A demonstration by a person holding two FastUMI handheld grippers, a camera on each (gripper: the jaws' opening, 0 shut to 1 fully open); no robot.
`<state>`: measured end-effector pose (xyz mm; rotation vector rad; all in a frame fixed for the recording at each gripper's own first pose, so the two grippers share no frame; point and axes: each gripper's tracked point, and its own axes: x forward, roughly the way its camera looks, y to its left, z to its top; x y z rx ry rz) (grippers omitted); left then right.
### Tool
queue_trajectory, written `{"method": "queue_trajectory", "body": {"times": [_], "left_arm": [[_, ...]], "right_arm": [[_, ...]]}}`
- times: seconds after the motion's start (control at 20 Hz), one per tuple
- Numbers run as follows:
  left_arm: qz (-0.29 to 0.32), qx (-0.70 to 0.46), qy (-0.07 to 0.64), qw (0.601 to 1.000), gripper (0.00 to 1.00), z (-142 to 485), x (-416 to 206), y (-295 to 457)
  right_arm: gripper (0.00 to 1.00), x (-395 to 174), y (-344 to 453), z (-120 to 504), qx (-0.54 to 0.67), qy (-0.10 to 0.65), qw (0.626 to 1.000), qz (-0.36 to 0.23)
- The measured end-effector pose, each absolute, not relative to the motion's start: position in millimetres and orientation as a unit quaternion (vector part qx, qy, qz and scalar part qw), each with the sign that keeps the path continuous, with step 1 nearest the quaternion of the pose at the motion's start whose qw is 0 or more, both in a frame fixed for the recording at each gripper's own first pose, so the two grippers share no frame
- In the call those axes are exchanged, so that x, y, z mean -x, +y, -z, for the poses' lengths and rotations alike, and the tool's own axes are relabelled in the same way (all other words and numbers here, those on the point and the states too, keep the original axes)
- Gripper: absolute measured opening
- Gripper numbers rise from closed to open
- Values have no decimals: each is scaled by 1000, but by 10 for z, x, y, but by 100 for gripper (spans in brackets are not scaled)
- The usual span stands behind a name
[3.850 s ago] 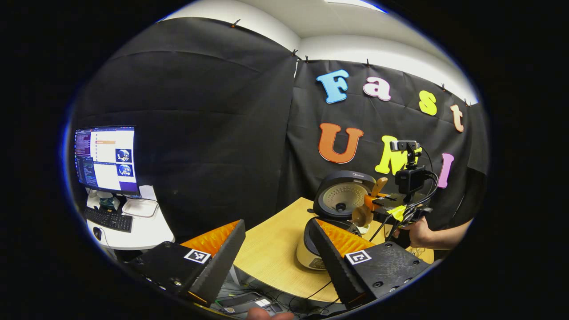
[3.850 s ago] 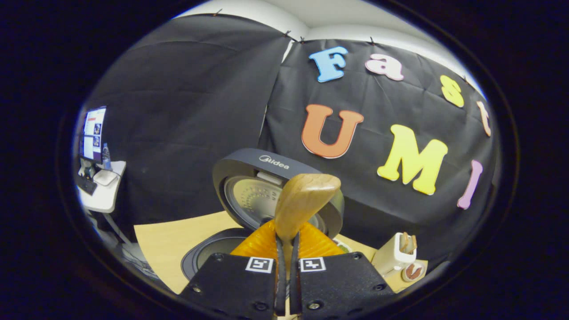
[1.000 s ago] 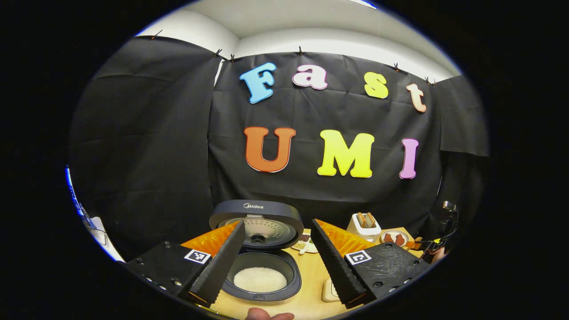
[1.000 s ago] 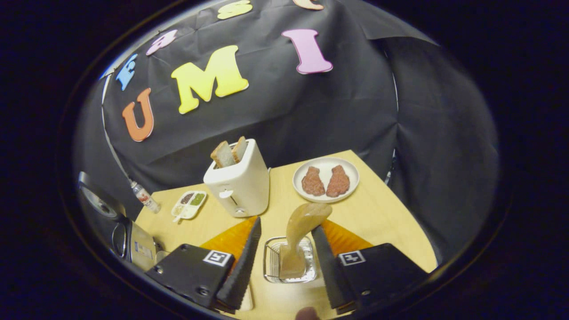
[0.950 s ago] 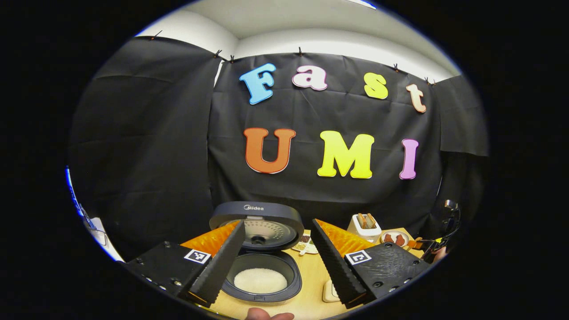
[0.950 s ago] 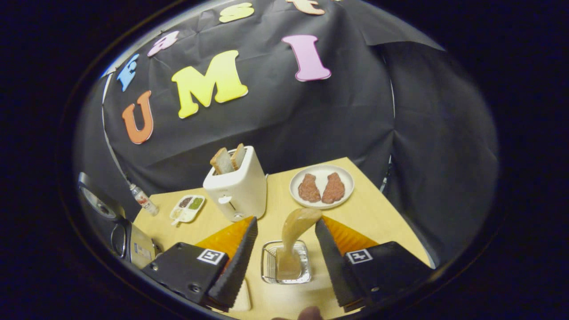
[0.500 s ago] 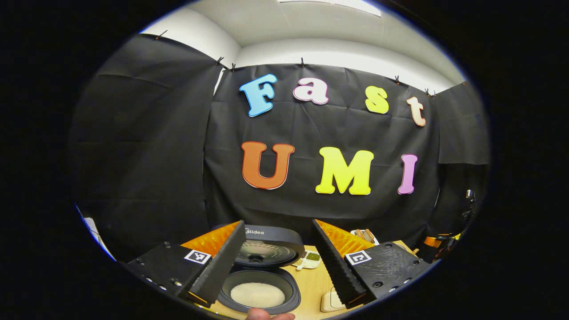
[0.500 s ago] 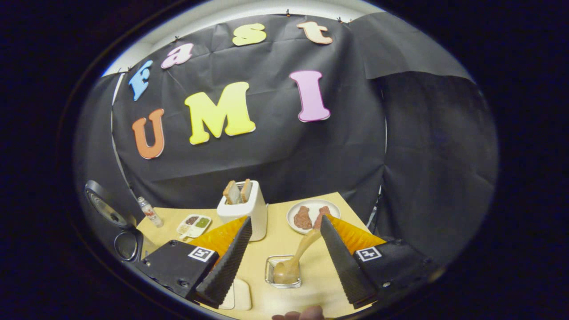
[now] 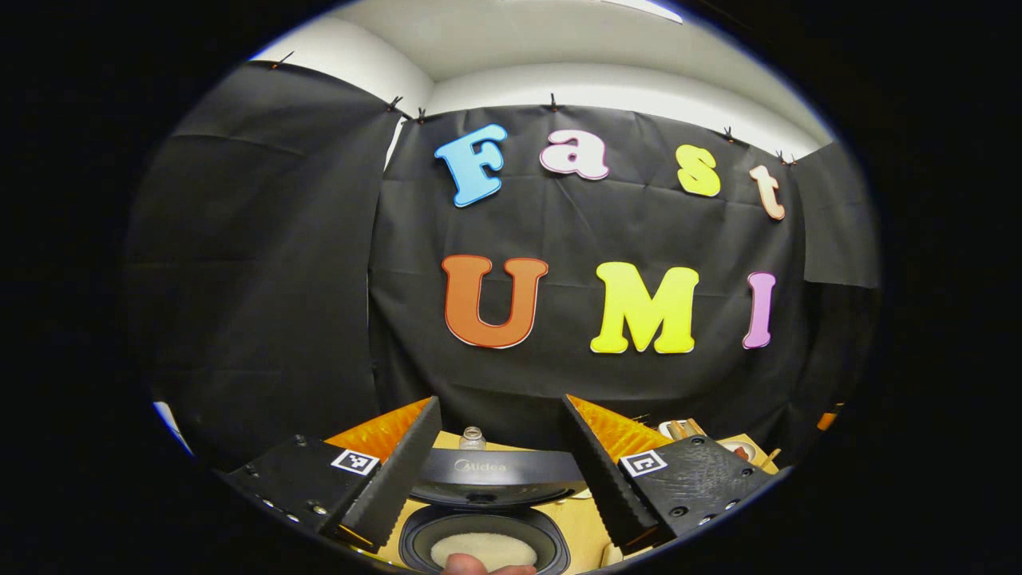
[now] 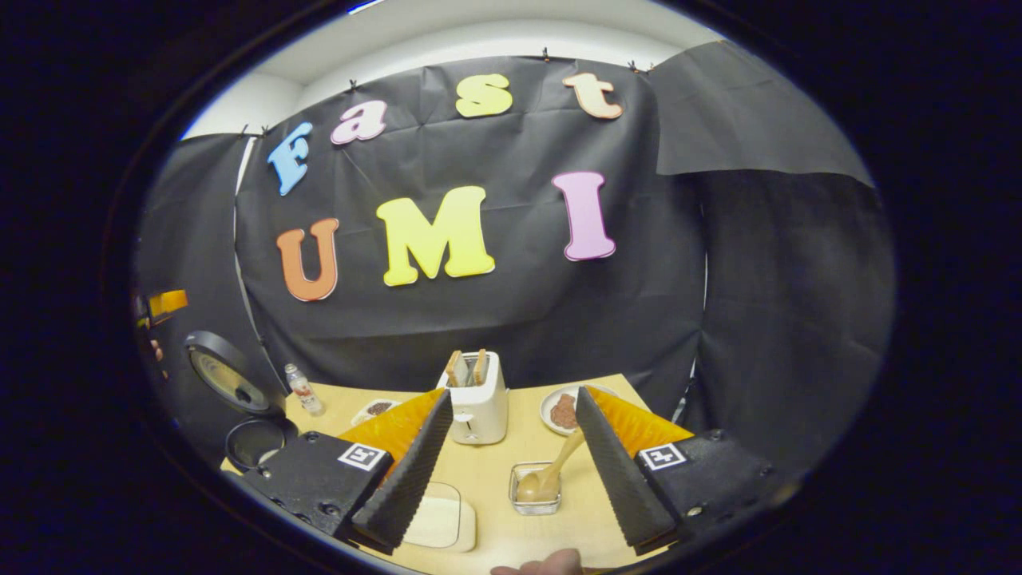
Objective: Close the left gripper, press the button to open the rice cooker; take a wooden spoon from the chopstick holder with the right hand, scoop a spoonful of rice and pour it into the rice cooker, then put the wooden spoon back into the chopstick holder.
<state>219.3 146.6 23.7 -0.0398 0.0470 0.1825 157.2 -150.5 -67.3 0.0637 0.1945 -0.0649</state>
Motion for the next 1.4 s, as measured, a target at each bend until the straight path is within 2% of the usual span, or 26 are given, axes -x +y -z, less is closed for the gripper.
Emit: {"method": "queue_trajectory", "body": {"times": [0.2, 0.5, 0.65, 1.15, 1.4], "left_arm": [[-97, 7, 73, 993, 94, 58, -2408, 1548], [-110, 14, 147, 983, 96, 338, -2416, 1619], [-114, 20, 188, 975, 97, 383, -2206, 1595], [-56, 37, 314, 947, 97, 946, -1366, 1286], [-40, 33, 349, 936, 97, 1271, -1135, 1238]], "right_arm": [[100, -1289, -1612, 685, -17, 98, 994, 47], [100, -1044, -1672, 796, -11, 112, 992, 61], [100, -1054, -1583, 776, -16, 107, 993, 55], [99, -1113, -990, 694, 0, 99, 995, -2], [99, -1074, -832, 729, 3, 100, 995, -15]]}}
